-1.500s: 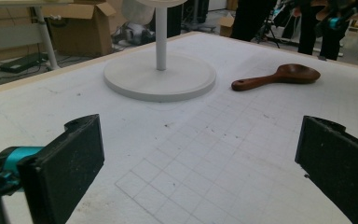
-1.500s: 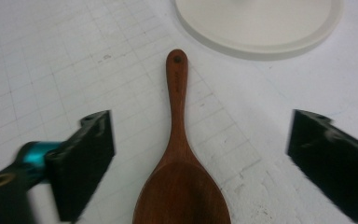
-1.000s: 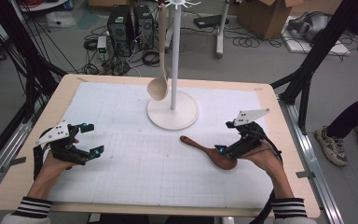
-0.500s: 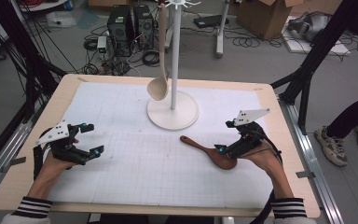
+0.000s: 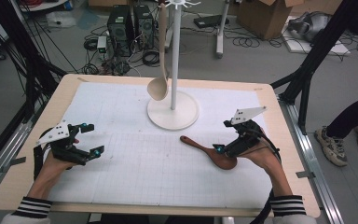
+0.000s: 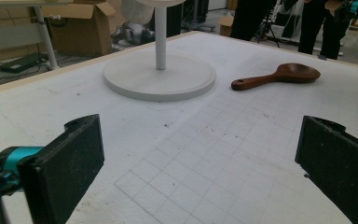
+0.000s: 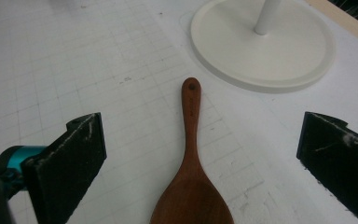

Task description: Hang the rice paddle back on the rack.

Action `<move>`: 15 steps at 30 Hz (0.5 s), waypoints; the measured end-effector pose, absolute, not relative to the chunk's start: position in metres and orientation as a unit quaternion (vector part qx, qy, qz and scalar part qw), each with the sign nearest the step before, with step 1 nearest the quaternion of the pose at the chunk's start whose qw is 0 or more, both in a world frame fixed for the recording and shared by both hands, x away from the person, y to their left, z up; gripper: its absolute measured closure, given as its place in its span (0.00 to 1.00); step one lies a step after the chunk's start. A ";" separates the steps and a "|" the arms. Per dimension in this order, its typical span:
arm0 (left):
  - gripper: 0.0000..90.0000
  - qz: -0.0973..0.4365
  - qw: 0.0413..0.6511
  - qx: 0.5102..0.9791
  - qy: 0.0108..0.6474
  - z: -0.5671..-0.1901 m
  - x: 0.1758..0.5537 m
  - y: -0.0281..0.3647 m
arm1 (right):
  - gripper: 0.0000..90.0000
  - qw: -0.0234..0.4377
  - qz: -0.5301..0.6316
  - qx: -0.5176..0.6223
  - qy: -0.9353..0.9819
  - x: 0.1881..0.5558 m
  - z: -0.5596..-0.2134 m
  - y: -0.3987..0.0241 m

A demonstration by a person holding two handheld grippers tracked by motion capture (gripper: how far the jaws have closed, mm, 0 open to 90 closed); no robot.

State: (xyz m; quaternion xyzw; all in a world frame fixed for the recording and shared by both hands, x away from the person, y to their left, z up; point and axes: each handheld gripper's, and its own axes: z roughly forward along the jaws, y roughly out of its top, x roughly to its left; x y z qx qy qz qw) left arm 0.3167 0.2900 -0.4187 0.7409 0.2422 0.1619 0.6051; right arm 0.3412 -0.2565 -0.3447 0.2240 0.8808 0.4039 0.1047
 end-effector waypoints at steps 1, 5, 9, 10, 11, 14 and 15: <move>0.02 0.162 0.605 0.741 0.242 -0.419 0.317 0.290 | 0.01 0.104 0.401 0.221 0.883 0.342 -0.344 -0.255; 0.02 0.162 0.607 0.740 0.241 -0.418 0.317 0.291 | 0.01 0.099 0.389 0.213 0.891 0.346 -0.340 -0.247; 0.02 0.162 0.606 0.740 0.242 -0.419 0.317 0.291 | 0.01 0.095 0.371 0.208 0.900 0.350 -0.340 -0.240; 0.02 0.162 0.607 0.739 0.243 -0.419 0.317 0.291 | 0.01 0.093 0.367 0.206 0.902 0.351 -0.340 -0.238; 0.02 0.162 0.607 0.740 0.242 -0.419 0.317 0.291 | 0.01 0.091 0.361 0.207 0.905 0.352 -0.340 -0.236; 0.02 0.162 0.607 0.740 0.242 -0.419 0.317 0.291 | 0.01 0.090 0.339 0.204 0.914 0.355 -0.342 -0.231; 0.02 0.161 0.607 0.740 0.242 -0.418 0.317 0.291 | 0.01 0.087 0.333 0.205 0.916 0.356 -0.344 -0.228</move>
